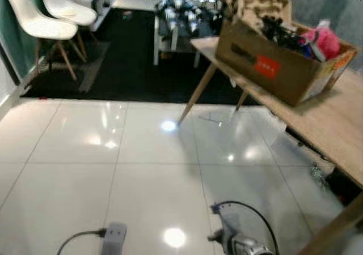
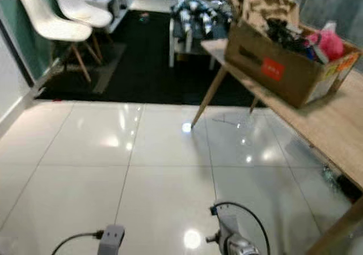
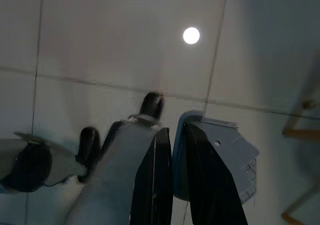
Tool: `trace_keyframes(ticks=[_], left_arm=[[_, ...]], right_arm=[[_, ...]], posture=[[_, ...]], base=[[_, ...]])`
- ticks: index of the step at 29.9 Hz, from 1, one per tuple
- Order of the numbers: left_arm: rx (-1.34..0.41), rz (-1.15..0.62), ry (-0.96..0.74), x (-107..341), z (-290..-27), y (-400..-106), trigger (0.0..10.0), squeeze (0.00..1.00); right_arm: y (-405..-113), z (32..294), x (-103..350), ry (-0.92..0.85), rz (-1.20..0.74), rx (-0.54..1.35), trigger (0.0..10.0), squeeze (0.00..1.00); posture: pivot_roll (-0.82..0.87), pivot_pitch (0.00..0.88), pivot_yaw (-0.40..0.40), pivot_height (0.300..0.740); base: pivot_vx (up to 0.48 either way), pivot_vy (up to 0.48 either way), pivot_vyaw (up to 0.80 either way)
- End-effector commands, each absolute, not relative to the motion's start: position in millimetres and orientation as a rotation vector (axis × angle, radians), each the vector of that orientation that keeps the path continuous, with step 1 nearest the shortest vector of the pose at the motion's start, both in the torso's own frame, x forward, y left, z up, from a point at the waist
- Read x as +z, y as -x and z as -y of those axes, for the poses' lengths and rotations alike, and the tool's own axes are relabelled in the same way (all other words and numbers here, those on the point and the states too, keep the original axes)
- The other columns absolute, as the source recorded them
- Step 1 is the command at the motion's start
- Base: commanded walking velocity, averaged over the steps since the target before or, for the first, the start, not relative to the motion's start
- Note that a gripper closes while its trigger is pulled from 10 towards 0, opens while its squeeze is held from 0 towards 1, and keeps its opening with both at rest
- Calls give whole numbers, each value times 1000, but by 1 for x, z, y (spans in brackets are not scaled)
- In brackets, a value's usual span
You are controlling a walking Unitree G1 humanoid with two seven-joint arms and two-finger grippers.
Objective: Picking trash to rubbish bin
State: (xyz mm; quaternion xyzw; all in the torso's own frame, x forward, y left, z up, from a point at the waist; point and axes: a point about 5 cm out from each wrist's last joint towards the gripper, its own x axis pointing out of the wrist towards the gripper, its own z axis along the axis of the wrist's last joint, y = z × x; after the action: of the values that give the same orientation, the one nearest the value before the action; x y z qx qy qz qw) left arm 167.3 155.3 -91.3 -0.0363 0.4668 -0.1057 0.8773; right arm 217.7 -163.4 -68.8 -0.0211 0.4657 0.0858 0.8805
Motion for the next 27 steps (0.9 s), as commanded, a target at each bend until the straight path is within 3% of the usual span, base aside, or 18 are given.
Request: trace_keyframes(ticks=[1,4,27], left_arm=[[-235,-1003,80,-95,-152,-159,10000,0],[-234,-1004,78,-95,-152,-159,10000,0],[-236,-1012,71,-96,-154,-157,10000,0]], right_arm=[[-217,164,-69,42,-974,172,10000,0],[-217,164,-69,43,-973,172,10000,0],[-218,163,-69,34,-966,164,10000,0]], posture=[[124,38,-68,740],[122,37,-65,740],[120,36,-60,740]], base=[[379,0,-800],[379,0,-800],[380,0,0]])
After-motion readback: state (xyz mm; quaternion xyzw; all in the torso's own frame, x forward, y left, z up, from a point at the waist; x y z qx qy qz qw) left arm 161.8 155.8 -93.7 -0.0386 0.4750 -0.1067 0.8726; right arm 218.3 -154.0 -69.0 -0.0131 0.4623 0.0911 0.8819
